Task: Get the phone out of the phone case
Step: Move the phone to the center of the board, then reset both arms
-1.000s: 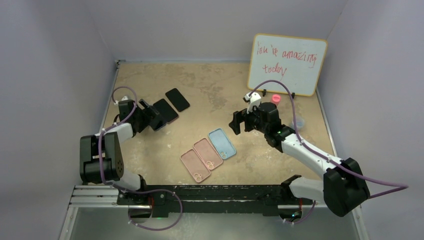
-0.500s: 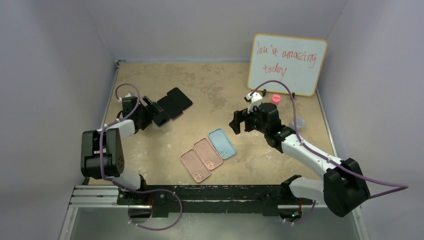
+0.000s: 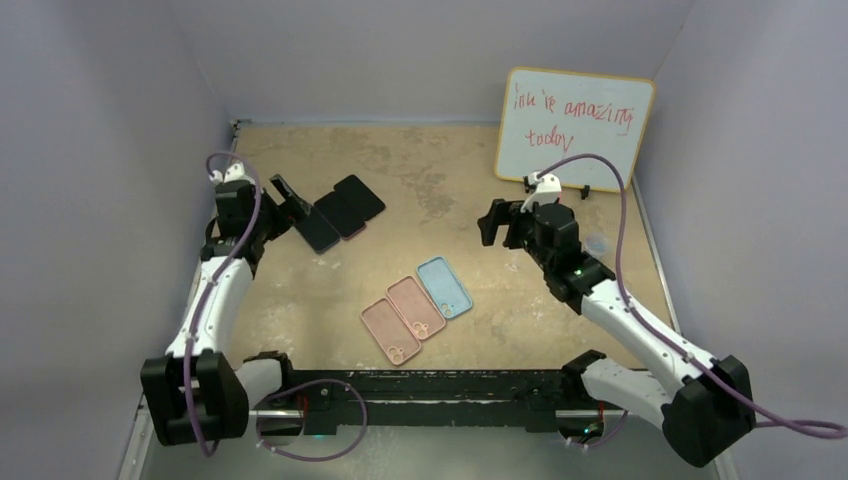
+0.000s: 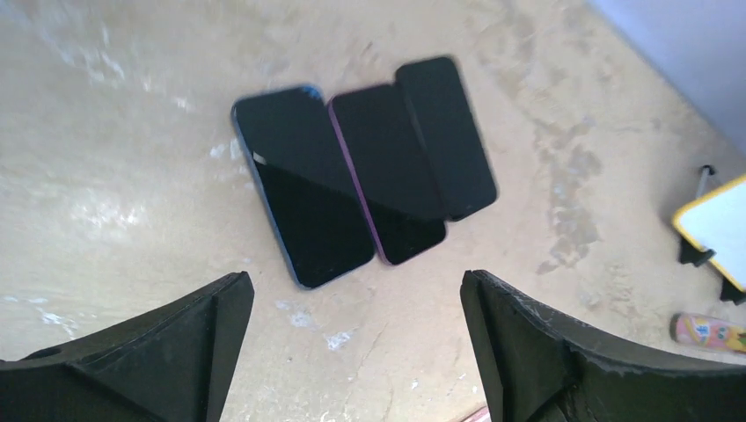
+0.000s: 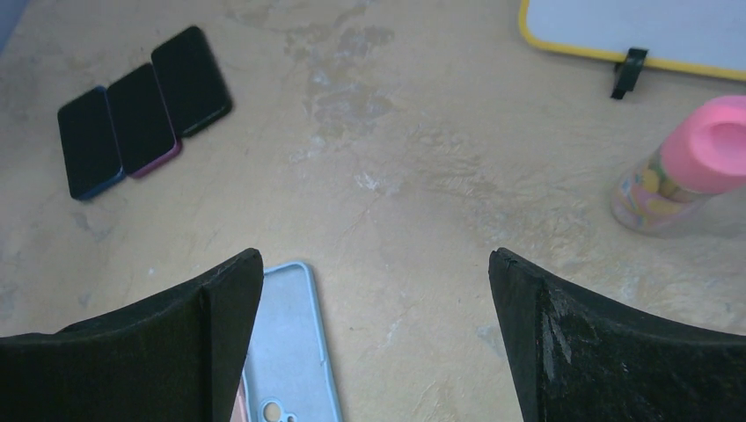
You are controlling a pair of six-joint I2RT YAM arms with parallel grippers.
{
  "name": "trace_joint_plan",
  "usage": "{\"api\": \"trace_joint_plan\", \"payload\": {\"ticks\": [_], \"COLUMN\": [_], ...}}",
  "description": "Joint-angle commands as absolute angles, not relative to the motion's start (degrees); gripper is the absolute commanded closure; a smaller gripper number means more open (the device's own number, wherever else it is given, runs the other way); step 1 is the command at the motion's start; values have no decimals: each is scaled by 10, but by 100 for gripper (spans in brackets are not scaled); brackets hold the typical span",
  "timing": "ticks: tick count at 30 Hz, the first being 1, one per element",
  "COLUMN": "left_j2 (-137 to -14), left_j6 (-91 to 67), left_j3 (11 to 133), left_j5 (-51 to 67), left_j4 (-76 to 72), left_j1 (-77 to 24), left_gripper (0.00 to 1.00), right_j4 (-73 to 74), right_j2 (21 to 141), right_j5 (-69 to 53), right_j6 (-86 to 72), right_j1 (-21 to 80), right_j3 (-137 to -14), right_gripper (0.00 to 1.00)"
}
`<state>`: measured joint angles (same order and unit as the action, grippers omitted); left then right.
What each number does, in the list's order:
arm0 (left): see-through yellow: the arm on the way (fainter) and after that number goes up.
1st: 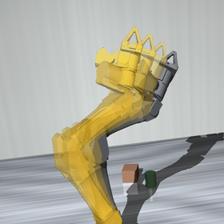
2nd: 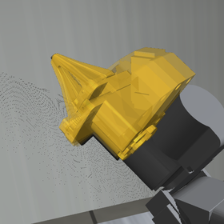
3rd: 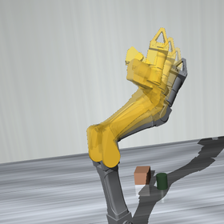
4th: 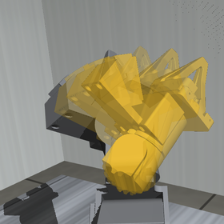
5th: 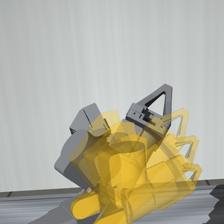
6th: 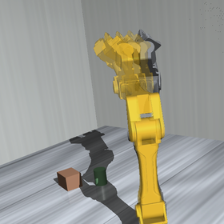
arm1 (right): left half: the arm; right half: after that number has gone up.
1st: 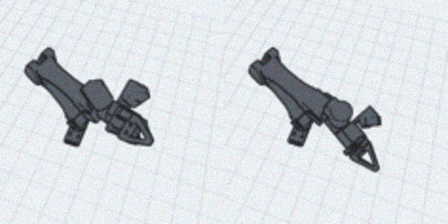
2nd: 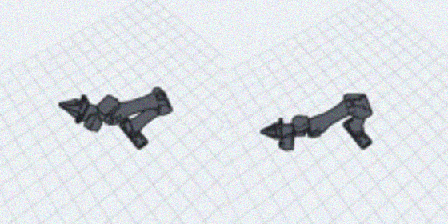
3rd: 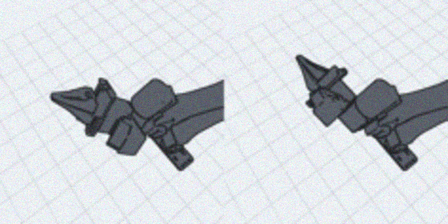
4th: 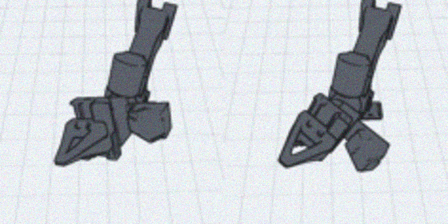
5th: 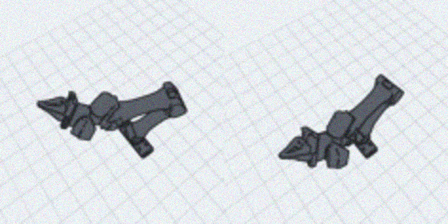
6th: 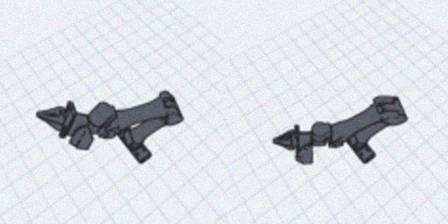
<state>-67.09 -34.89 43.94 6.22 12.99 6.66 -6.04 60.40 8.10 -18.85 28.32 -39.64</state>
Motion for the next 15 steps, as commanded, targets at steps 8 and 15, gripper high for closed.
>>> {"api": "trace_joint_plan", "payload": {"ticks": [8,15], "left_j2": [-485,-267], "left_j6": [-158,-117], "left_j3": [558,523], "left_j5": [-156,-308], "left_j4": [278,272], "left_j1": [-99,-211], "left_gripper": [4,0], "right_j4": [93,123], "right_j2": [485,360], "right_j5": [267,309], "right_j6": [-182,-99], "right_j1": [282,282], "right_j3": [-492,-509], "right_gripper": [1,1]}}
